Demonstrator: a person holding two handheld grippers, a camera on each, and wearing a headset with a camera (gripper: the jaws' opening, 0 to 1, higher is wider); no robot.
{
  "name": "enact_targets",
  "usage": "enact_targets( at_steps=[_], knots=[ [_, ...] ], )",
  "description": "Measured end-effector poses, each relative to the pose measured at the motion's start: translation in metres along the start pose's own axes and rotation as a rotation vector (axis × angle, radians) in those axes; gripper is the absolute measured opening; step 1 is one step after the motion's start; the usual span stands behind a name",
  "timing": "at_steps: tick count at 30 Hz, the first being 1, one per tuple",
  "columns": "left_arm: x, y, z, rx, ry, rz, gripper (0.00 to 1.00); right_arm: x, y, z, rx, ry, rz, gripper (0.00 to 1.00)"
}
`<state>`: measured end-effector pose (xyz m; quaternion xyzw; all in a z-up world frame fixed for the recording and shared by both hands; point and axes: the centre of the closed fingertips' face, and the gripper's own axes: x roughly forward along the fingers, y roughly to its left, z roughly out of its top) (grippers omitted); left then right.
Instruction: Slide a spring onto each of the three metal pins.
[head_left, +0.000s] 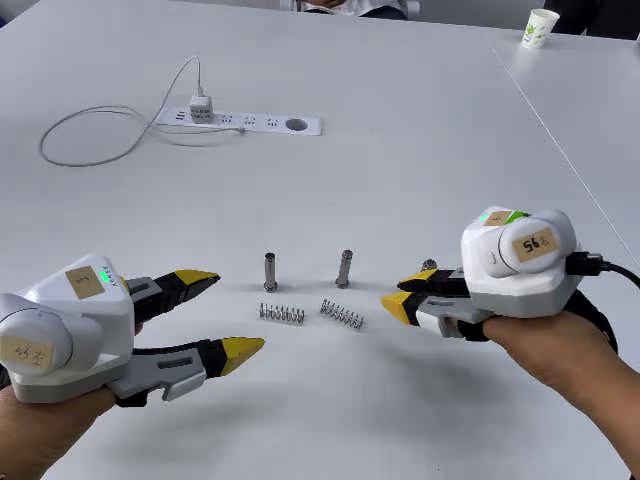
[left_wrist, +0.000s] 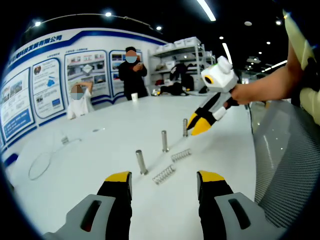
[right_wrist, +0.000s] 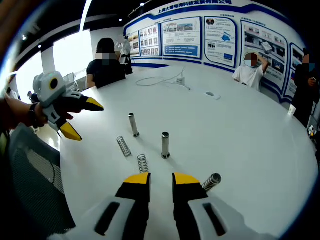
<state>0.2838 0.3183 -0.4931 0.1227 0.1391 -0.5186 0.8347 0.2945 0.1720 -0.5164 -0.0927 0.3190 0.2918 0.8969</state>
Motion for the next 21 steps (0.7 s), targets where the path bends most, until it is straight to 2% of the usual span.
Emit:
enact_targets(
  at_steps=[11,21],
  knots=[
    [0.0,-0.003,-0.001,-0.001,0.004,0.0,0.53,0.026,0.023,0.012,-0.088,0.047,0.08,0.18],
    [0.001,-0.006,0.0,-0.002,0.007,-0.006,0.53,0.047,0.035,0.009,-0.172,0.132,0.131,0.17]
  ],
)
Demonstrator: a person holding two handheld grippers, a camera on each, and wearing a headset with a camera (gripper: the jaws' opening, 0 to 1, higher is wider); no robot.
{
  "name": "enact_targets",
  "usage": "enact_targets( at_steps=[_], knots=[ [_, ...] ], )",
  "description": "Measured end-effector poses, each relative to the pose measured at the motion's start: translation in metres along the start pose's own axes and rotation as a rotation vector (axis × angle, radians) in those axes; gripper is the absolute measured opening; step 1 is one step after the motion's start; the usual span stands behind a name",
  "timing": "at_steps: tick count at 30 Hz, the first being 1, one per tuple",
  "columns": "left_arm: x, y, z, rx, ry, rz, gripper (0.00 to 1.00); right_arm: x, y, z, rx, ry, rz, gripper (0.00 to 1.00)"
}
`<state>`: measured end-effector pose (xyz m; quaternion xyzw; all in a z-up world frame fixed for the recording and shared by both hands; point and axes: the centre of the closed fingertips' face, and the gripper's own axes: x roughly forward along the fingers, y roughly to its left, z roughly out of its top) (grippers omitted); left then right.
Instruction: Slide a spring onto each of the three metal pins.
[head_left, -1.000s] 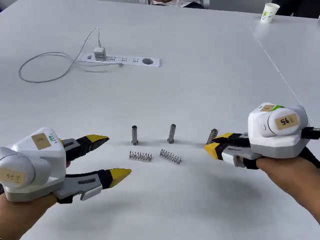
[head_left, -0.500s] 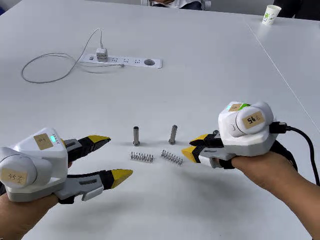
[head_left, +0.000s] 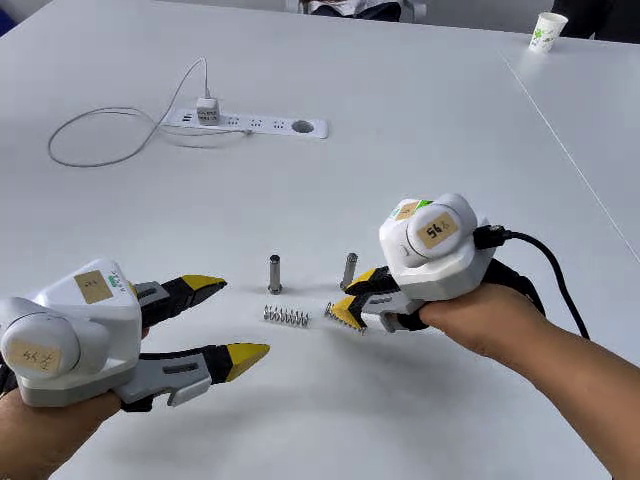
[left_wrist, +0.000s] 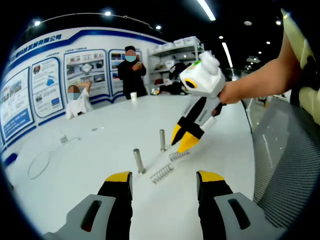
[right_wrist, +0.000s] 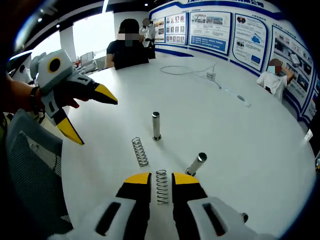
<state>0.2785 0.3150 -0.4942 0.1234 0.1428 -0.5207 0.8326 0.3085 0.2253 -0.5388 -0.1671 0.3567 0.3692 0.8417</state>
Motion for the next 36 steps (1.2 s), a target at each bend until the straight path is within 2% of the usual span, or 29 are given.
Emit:
enact_targets(
  at_steps=[4,11,22,28,36],
  knots=[
    [0.0,-0.001,-0.001,-0.002,0.001,-0.001,0.53,0.01,0.003,-0.003,-0.037,0.048,0.016,0.16],
    [-0.001,0.001,-0.002,-0.006,0.003,0.002,0.52,0.02,0.002,-0.007,-0.044,0.085,0.021,0.15],
    [-0.001,0.001,-0.004,-0.008,0.005,-0.001,0.52,0.026,0.001,-0.013,-0.058,0.127,0.031,0.13],
    [-0.001,0.001,-0.005,-0.01,0.006,-0.001,0.52,0.025,0.001,-0.014,-0.044,0.121,0.028,0.12],
    [0.001,-0.002,-0.005,-0.01,0.005,-0.008,0.51,0.01,0.003,-0.003,-0.021,0.063,0.012,0.12]
  ],
)
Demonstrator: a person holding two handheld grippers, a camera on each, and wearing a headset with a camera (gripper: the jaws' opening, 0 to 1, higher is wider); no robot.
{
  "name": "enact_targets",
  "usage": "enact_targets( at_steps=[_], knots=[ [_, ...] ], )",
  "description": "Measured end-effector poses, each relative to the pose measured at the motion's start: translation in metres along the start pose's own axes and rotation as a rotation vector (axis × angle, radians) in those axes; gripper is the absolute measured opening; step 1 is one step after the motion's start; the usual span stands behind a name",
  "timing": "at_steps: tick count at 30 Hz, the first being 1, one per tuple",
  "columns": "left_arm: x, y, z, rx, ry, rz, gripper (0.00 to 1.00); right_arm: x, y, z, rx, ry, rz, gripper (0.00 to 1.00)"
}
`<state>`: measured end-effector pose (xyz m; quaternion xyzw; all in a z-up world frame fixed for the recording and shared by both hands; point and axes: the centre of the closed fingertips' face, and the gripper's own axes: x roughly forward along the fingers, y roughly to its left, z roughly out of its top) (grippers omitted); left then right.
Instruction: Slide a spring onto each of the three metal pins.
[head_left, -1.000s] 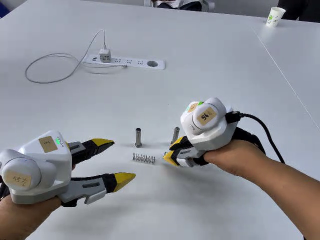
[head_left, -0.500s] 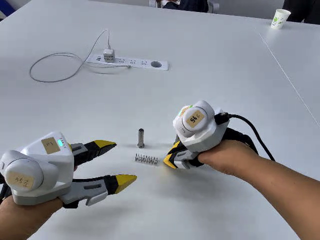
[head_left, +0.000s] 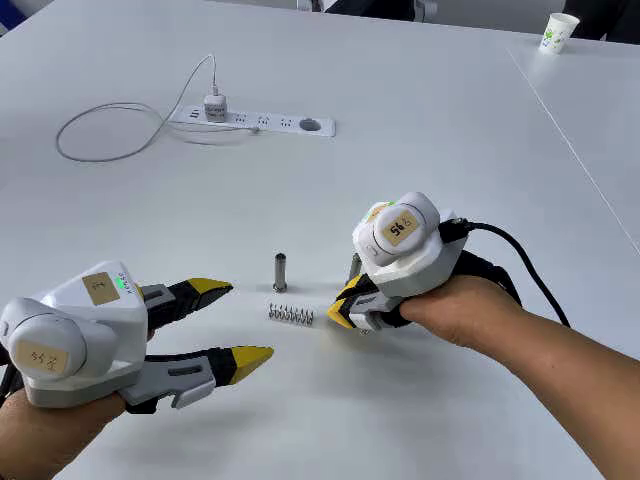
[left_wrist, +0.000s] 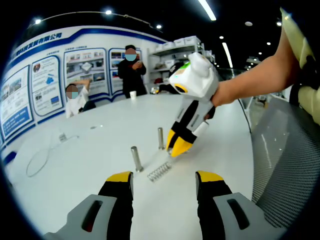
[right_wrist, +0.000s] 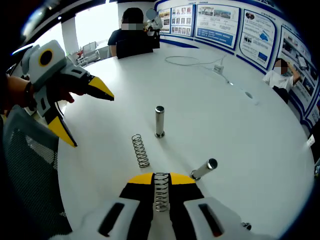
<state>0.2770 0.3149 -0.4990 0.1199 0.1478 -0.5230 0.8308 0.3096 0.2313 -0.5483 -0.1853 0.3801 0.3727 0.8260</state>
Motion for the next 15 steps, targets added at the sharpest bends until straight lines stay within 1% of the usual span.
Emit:
enact_targets(
  at_steps=[9,10,12,15],
  knots=[
    [0.004,-0.003,0.003,0.001,-0.009,-0.017,0.51,-0.019,0.0,0.007,0.002,-0.048,-0.027,0.12],
    [0.004,-0.004,0.004,0.001,-0.011,-0.02,0.51,-0.022,0.0,0.009,0.006,-0.063,-0.032,0.12],
    [0.005,-0.005,0.005,0.003,-0.012,-0.023,0.51,-0.026,0.001,0.012,0.012,-0.075,-0.034,0.12],
    [0.007,-0.008,0.008,0.002,-0.017,-0.033,0.5,-0.034,0.003,0.021,0.027,-0.117,-0.033,0.12]
  ],
)
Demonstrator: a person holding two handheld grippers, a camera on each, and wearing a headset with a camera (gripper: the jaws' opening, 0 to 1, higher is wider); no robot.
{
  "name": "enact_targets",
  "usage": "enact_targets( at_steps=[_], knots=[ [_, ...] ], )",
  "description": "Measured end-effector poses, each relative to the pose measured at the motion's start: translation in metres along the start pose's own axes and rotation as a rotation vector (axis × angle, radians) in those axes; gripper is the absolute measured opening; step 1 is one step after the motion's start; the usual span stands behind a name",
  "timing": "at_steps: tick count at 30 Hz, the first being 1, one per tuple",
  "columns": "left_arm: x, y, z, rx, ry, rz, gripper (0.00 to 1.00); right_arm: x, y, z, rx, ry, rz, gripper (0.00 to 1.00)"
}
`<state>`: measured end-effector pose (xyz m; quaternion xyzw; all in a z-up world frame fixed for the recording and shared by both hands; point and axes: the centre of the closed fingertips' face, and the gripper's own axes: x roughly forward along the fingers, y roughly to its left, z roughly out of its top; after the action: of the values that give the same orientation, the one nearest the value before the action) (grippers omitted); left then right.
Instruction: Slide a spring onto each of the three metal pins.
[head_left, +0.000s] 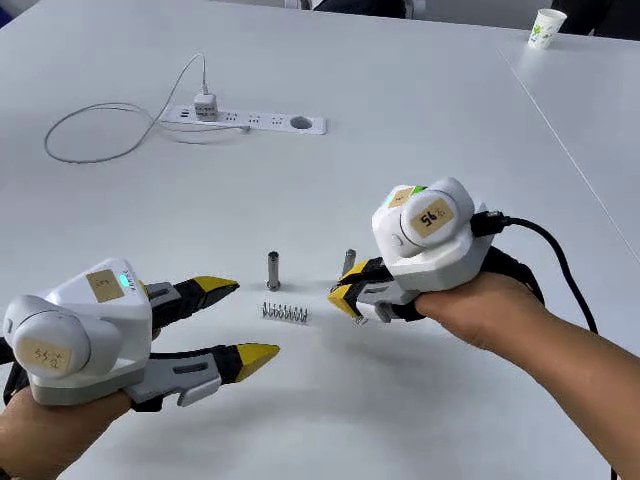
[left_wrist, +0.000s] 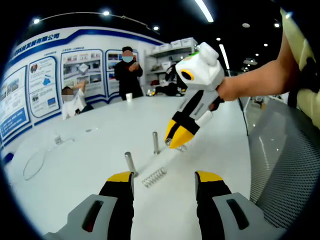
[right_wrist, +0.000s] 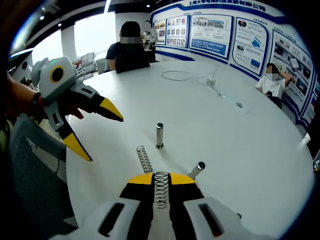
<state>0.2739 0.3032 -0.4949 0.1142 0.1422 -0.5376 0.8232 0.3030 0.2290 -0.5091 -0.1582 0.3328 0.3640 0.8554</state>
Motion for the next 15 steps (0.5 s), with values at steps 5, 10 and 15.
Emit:
enact_targets(
  at_steps=[5,10,15],
  knots=[
    [0.004,-0.005,0.006,-0.006,-0.014,-0.018,0.49,-0.01,0.008,0.018,0.033,-0.069,0.017,0.12],
    [0.01,-0.009,0.012,-0.028,-0.032,-0.038,0.42,-0.015,0.018,0.031,0.049,-0.117,0.045,0.12],
    [0.014,-0.014,0.016,-0.042,-0.042,-0.059,0.34,-0.017,0.028,0.042,0.059,-0.149,0.076,0.12]
  ],
)
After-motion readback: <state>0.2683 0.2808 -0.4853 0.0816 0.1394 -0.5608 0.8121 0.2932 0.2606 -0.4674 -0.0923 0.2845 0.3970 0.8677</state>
